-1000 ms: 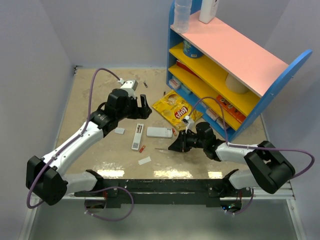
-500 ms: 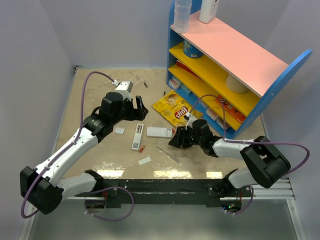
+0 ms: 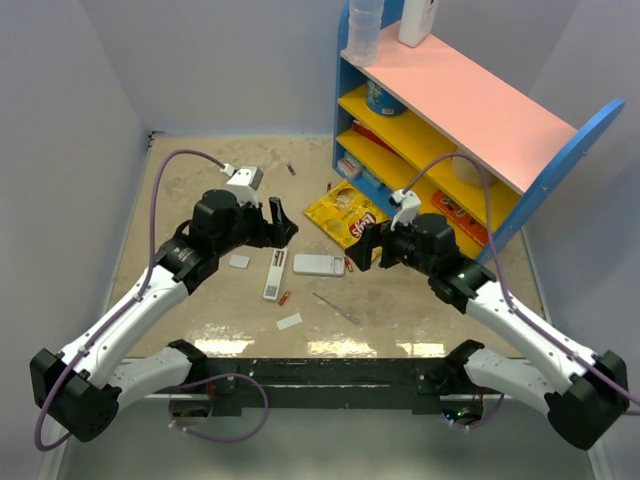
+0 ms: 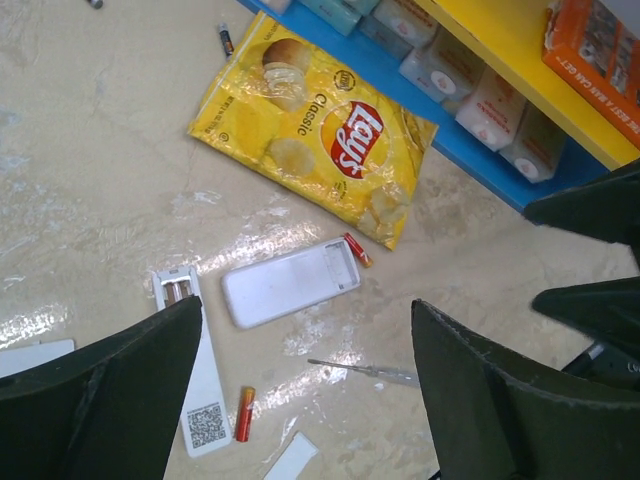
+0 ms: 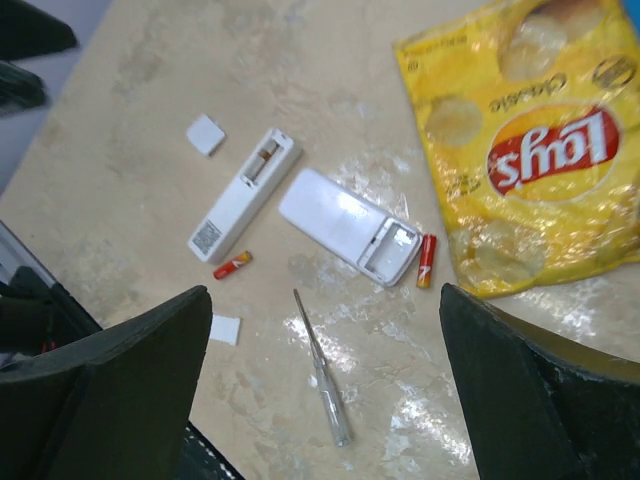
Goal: Unload the batteries from the remote control
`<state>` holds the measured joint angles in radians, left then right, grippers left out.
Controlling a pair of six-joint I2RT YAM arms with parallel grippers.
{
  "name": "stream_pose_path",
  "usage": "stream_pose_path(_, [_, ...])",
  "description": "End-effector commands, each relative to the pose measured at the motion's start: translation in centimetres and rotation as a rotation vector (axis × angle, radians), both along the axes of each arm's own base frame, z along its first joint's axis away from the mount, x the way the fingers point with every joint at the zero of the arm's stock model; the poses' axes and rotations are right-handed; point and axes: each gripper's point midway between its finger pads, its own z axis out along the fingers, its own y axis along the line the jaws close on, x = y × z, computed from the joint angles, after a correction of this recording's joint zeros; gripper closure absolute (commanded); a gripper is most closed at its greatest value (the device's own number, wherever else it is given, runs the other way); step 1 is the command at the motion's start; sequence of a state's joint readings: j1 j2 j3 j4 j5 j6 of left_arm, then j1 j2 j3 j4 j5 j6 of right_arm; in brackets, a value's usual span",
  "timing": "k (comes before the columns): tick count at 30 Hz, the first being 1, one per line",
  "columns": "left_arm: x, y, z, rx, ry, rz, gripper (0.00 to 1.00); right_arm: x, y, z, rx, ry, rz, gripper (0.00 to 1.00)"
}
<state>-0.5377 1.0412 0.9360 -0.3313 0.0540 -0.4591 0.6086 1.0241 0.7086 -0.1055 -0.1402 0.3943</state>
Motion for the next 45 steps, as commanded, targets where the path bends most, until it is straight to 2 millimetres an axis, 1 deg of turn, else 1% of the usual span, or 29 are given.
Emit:
stream_pose_path(1, [-1.1, -0.5, 2.6, -0.035, -0.041, -0.067, 0.10, -1.1, -2.6, 6.1, -0.016, -0.105, -0.054, 0.02])
stream_pose_path(2, [-1.6, -0.6, 3.3, -0.052, -0.052, -0.084, 0.09, -1.1, -2.9, 7.0, -0.004, -0.114, -0.075, 0.02])
stream_pose_path(3, [-1.9, -0.8, 3.9, -0.069, -0.065, -0.098, 0.09, -1.3, -3.6, 8.2, 0.019, -0.135, -0.108, 0.01])
stream_pose_path(4, [-2.2, -0.9, 4.3, -0.083, -0.075, -0.113, 0.02, -1.5, -3.9, 9.1, 0.027, -0.142, -0.120, 0.01])
stream_pose_path(5, [-2.9, -1.0, 5.2, -0.106, -0.096, -0.132, 0.00, -1.7, -4.1, 9.6, 0.035, -0.152, -0.124, 0.01])
stream_pose_path(7, [-3.5, -1.0, 6.3, -0.139, -0.128, -0.146, 0.00, -2.2, -4.7, 11.1, 0.057, -0.179, -0.142, 0.01])
stream_pose_path(8, [-4.1, -0.7, 7.4, -0.166, -0.164, -0.151, 0.00, -2.3, -5.0, 11.4, 0.060, -0.187, -0.149, 0.01])
stream_pose_path(9, [-4.3, -0.7, 7.7, -0.186, -0.189, -0.153, 0.00, -2.4, -5.4, 12.0, 0.072, -0.196, -0.167, 0.01])
stream_pose_path(10, [-5.1, -0.5, 8.7, -0.220, -0.221, -0.163, 0.00, -2.5, -5.7, 12.3, 0.076, -0.203, -0.182, 0.01])
stream_pose_path(12, [-5.6, -0.6, 9.2, -0.254, -0.261, -0.174, 0.00, -2.7, -5.9, 12.8, 0.100, -0.206, -0.191, 0.01])
stream_pose_path(13, [-6.2, -0.4, 9.7, -0.274, -0.286, -0.184, 0.00, -2.8, -5.9, 12.9, 0.103, -0.208, -0.193, 0.01])
stream_pose_path(18, [-6.4, -0.3, 9.1, -0.273, -0.279, -0.185, 0.00, -2.7, -6.0, 13.2, 0.111, -0.204, -0.206, 0.01])
stream_pose_path(24, [-5.9, -0.8, 7.7, -0.244, -0.224, -0.191, 0.00, -2.6, -6.2, 13.3, 0.125, -0.202, -0.228, 0.02])
stream_pose_path(29, [-5.9, -1.0, 7.3, -0.246, -0.211, -0.201, 0.00, -2.7, -6.0, 13.2, 0.129, -0.198, -0.217, 0.02])
stream_pose_path(39, [-6.1, -1.1, 7.2, -0.256, -0.206, -0.211, 0.00, -2.8, -5.8, 13.2, 0.135, -0.192, -0.206, 0.02])
stream_pose_path(45, [-6.4, -1.1, 7.6, -0.273, -0.216, -0.211, 0.00, -2.8, -5.6, 13.3, 0.132, -0.187, -0.199, 0.02])
